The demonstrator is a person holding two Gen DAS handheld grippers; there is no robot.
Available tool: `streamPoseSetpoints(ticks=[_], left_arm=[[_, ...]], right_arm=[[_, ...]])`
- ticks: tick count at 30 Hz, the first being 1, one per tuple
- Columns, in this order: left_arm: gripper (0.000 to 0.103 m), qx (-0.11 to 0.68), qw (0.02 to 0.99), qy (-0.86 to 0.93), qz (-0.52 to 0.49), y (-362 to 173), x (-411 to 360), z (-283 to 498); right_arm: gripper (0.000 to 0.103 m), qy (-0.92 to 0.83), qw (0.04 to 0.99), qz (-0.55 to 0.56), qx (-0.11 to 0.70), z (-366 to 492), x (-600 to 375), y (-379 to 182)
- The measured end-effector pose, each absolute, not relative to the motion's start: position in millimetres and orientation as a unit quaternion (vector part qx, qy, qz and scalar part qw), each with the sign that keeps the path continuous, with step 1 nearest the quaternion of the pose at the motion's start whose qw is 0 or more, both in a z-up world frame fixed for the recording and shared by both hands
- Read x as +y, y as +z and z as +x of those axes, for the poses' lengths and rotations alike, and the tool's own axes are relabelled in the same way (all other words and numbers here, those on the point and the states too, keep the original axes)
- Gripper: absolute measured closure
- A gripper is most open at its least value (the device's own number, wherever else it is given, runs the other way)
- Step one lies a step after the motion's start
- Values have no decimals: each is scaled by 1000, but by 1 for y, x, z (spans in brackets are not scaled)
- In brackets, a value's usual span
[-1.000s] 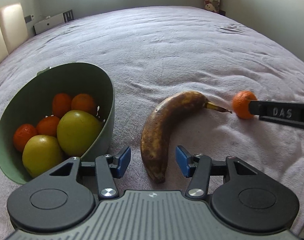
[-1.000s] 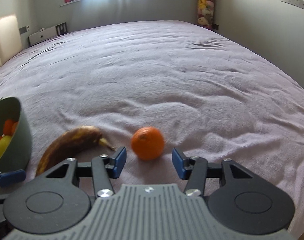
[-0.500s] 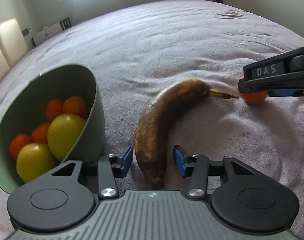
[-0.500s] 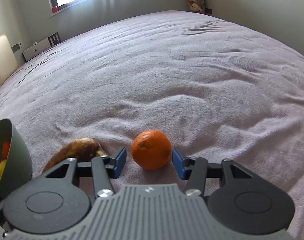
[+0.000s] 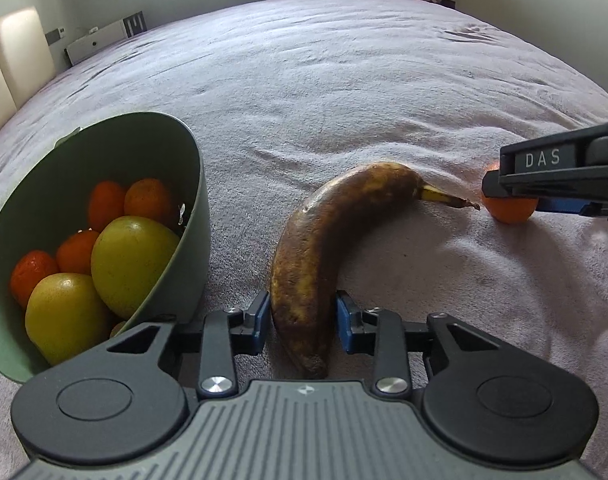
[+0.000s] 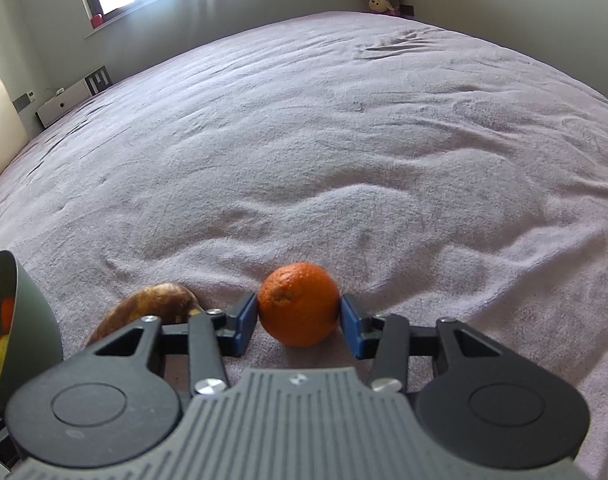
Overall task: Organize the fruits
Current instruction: 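Grasp the last mandarin with the right tool, then grasp the brown banana with the left tool while the right tool holds the mandarin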
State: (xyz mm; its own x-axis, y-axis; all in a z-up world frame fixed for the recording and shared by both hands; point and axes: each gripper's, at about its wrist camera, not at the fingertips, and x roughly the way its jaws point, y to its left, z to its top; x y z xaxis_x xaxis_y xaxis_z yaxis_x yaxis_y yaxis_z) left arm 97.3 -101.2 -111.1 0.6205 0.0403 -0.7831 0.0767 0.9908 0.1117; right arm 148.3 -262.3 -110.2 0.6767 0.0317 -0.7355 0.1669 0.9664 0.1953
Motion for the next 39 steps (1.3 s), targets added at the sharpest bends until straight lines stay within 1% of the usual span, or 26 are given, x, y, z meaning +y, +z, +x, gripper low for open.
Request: streamPoseSetpoints(ticks=[7, 13, 18, 23, 28, 33, 35, 37, 38, 39], left_arm=[[65, 448, 892, -7, 57, -98, -99, 90], [65, 486, 874, -2, 14, -92, -87, 72], [66, 523, 851, -4, -48, -86, -73, 58], [65, 544, 836, -6, -79, -83, -68, 42], [63, 556, 826, -38, -87, -86, -70, 40], [51, 557, 822, -68, -95, -89, -62, 44], [41, 544, 829, -81, -97, -84, -58, 44], [33, 531, 838, -90, -85, -81, -56, 46], [31, 528, 841, -97, -74, -80, -58, 49], [31, 525, 842, -105, -63, -81, -59, 51]], right_arm=[[61, -37, 902, 114, 414, 134, -258, -95], [61, -19, 888, 116, 445, 108, -253, -84], [61, 5, 878, 116, 464, 85, -244, -76], [61, 23, 867, 110, 486, 64, -239, -75], [61, 28, 855, 88, 511, 52, -233, -80], [61, 29, 841, 94, 532, 52, -236, -90], [61, 29, 838, 99, 536, 52, -237, -94], [60, 31, 837, 103, 536, 53, -239, -94], [60, 31, 837, 106, 536, 53, -240, -94], [60, 31, 837, 108, 536, 54, -240, -95]])
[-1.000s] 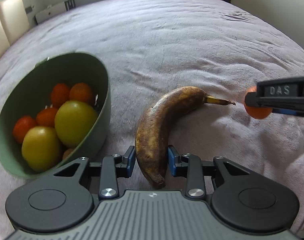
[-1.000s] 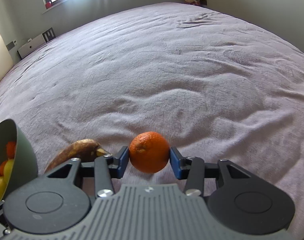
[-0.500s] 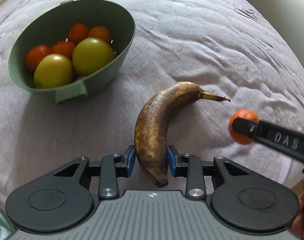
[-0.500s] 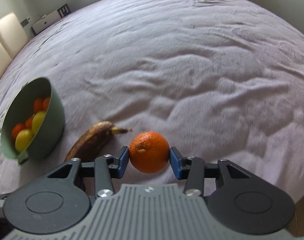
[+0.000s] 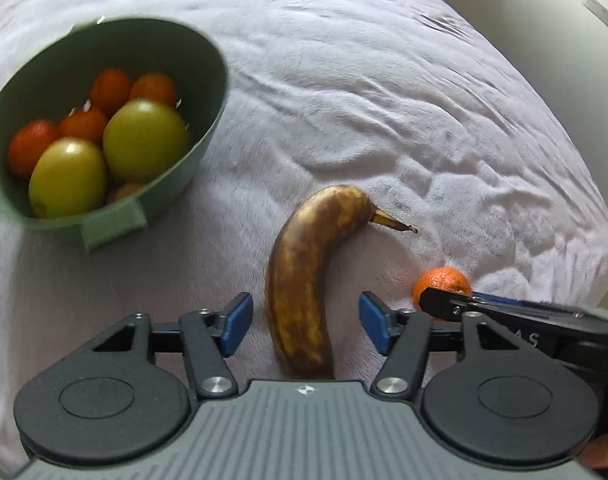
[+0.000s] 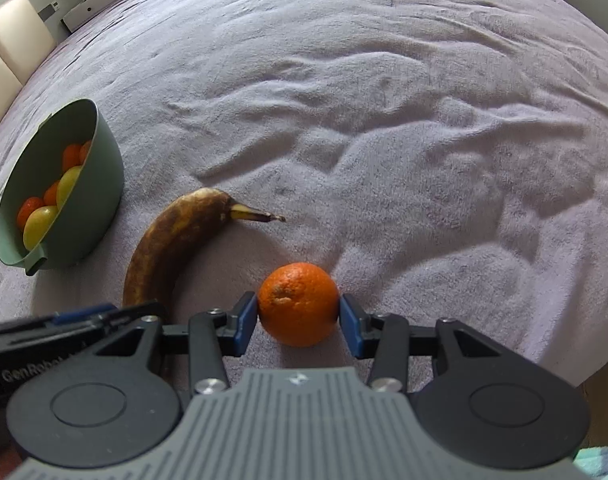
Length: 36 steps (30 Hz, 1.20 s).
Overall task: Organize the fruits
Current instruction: 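Grasp the brown banana with the left tool while the right tool holds the mandarin, then lift the banana and mandarin and carry both over the green colander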
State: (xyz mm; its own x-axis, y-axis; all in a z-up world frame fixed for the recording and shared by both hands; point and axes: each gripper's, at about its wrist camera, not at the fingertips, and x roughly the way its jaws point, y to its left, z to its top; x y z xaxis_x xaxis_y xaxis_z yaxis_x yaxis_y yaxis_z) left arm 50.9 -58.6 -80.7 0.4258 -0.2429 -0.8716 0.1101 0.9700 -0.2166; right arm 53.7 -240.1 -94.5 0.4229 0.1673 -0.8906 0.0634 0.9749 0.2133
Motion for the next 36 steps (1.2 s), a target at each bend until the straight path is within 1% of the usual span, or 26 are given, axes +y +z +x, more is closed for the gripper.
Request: streamPoseSetpoints(ticks=[10, 16, 18, 20, 21, 23, 29, 36], left_arm=[[31, 482, 863, -149, -37, -87, -63, 65], [33, 492, 856, -153, -36, -97, -64, 74], [37, 494, 856, -151, -29, -99, -66, 76], [46, 500, 854, -146, -10, -102, -70, 78], [48, 502, 853, -144, 2, -103, -72, 78], [56, 505, 852, -141, 16, -104, -74, 78], [58, 506, 852, -133, 35, -105, -79, 78], [59, 508, 853, -114, 9, -100, -76, 76]], right_arm=[[58, 34, 836, 111, 537, 55, -242, -97], [57, 33, 836, 114, 536, 58, -244, -100], [57, 33, 835, 116, 536, 59, -244, -102], [57, 33, 835, 113, 537, 59, -243, -102], [57, 33, 835, 112, 537, 59, -243, -102], [57, 33, 835, 112, 538, 60, -243, -103], [58, 32, 835, 108, 539, 61, -241, -104], [59, 30, 837, 115, 535, 61, -243, -101]])
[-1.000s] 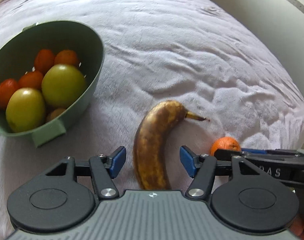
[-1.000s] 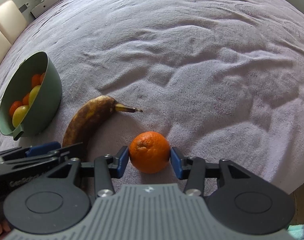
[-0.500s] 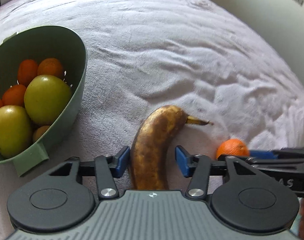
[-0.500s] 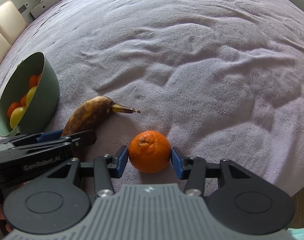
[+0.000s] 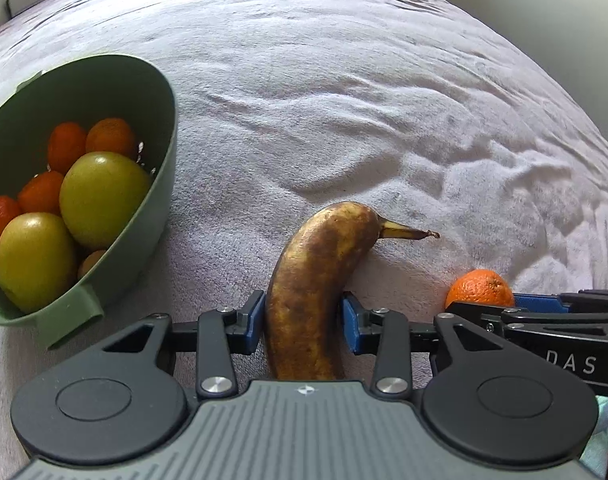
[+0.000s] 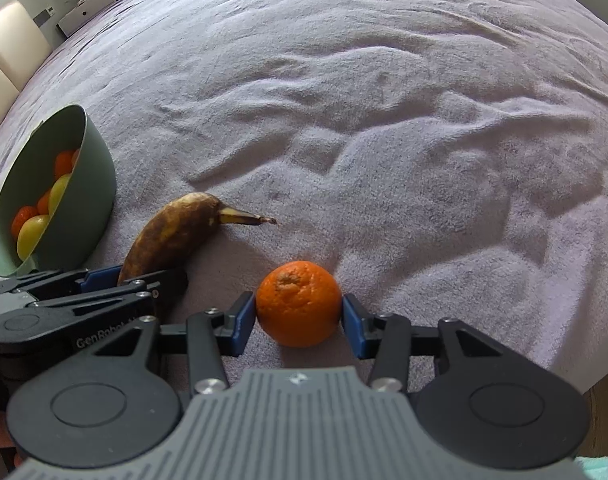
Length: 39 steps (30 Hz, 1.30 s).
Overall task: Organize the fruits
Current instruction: 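Lift the banana and mandarin and carry both over the green colander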
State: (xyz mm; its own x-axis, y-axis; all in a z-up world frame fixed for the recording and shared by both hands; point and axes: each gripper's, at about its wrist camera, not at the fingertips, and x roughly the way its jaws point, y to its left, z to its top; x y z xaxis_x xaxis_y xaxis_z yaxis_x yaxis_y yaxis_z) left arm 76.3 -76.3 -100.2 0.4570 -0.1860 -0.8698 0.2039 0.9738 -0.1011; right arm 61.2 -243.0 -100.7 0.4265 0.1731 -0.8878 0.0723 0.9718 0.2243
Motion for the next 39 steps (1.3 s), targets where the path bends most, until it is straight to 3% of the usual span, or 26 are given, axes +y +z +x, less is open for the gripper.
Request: streamPoseSetpoints(ticks=[9, 27, 39], left_arm=[[59, 508, 856, -93, -36, -79, -63, 72], [59, 429, 899, -58, -68, -6, -23, 61], [59, 383, 919, 2, -93, 11, 35, 76]], right_arm=[[59, 46, 851, 105, 513, 63, -232, -85], [59, 93, 897, 87, 423, 63, -197, -24], [59, 151, 917, 71, 362, 79, -147, -1]])
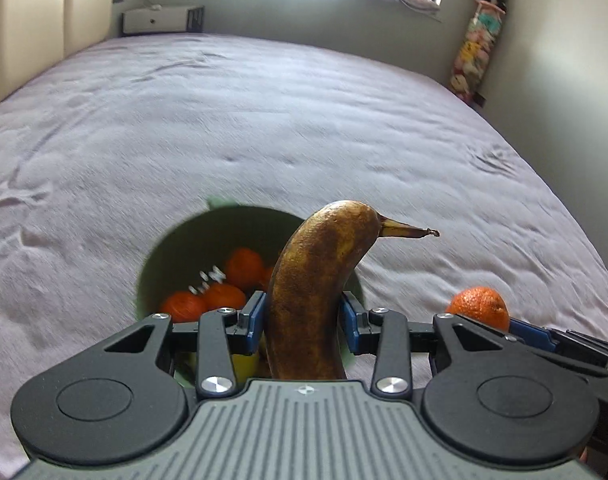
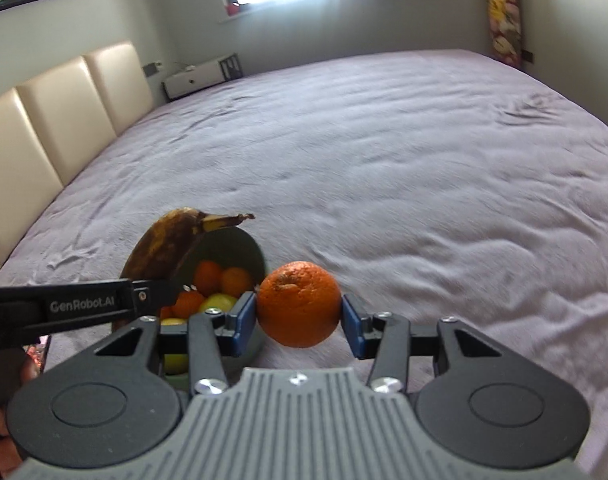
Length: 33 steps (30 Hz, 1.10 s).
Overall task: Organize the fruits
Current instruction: 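Lift the banana and mandarin and carry both over the green colander, then lower the banana and mandarin into the colander and open both tools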
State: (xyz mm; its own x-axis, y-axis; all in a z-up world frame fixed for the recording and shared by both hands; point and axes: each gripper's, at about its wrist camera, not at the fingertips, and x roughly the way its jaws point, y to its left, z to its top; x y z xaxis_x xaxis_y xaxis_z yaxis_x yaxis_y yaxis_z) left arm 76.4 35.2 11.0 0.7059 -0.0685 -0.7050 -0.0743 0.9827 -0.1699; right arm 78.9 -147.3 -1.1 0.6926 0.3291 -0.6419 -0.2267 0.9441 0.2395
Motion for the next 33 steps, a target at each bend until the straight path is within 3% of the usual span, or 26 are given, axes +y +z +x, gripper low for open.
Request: streamPoseSetpoints(ticks=[12, 33], left_arm=[[59, 368, 925, 25, -88, -2, 69, 99], [59, 428, 900, 55, -67, -55, 82, 125]], right_arm=[[59, 203, 915, 29, 348, 104, -91, -13], [60, 214, 904, -14, 369, 131, -67, -50]])
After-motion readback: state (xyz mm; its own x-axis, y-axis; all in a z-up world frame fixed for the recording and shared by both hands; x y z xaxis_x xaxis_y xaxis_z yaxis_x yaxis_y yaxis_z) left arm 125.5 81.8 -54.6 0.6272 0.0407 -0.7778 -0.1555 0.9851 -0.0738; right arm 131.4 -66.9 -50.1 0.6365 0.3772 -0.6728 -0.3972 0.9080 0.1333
